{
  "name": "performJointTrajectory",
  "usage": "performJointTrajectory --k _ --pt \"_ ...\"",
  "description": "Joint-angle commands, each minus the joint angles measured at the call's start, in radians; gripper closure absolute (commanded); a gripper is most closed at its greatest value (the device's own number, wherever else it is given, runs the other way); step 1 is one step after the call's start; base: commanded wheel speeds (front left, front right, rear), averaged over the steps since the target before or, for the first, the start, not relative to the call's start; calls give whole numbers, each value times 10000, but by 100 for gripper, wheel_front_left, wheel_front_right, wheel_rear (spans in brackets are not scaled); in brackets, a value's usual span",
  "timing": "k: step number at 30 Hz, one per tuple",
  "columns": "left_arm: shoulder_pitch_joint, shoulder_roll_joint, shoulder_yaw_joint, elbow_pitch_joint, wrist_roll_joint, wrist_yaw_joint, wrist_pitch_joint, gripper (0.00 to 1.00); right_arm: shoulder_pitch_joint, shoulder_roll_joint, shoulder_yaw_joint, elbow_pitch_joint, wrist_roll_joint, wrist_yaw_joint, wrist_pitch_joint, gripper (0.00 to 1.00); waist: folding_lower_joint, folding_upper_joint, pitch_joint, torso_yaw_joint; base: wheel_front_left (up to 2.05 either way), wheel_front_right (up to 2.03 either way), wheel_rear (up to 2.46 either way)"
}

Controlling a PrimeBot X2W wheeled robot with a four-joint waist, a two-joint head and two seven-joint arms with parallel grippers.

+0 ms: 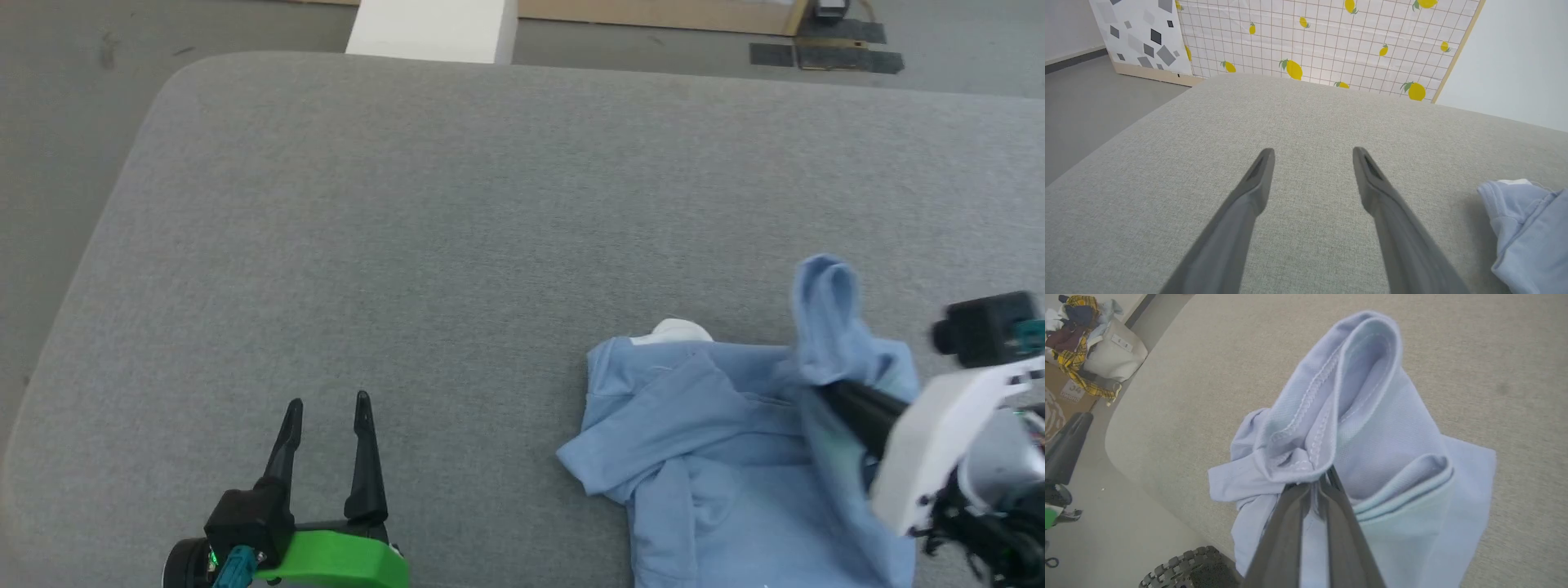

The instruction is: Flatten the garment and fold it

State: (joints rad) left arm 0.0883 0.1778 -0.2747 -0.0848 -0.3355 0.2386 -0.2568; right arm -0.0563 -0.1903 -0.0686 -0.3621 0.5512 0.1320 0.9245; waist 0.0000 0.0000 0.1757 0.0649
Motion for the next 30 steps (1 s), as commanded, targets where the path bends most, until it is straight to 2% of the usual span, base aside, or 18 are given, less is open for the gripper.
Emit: performJointTrajectory --k 1,11,21,22,23,24,30 --pt "-9 -55 3 33 2 -45 -39 0 41 31 325 -117 79 -13 100 100 0 0 106 231 0 0 0" --pt "-87 -249 -56 194 -23 -164 -46 0 -11 98 2380 6 153 -13 635 100 0 0 160 901 0 0 0" --pt "-173 -396 -75 326 -19 -291 -48 0 -162 441 2240 2071 -1023 -13 -201 100 0 0 198 1262 0 0 0" --pt "-183 -412 -80 343 -11 -296 -48 0 -208 536 2176 2333 -1096 -13 -334 89 0 0 197 1276 0 0 0" --pt "-192 -426 -86 359 -7 -302 -48 0 -256 581 2169 2503 -1162 -13 -444 13 0 0 192 1287 0 0 0" --pt "-197 -441 -92 381 -9 -310 -48 0 -317 617 2209 2675 -1233 -13 -574 0 0 0 183 1289 0 0 0" --pt "-119 -424 -83 498 -62 -352 -48 0 -561 824 2581 2804 -890 -13 -880 0 0 0 -73 1069 0 0 0"
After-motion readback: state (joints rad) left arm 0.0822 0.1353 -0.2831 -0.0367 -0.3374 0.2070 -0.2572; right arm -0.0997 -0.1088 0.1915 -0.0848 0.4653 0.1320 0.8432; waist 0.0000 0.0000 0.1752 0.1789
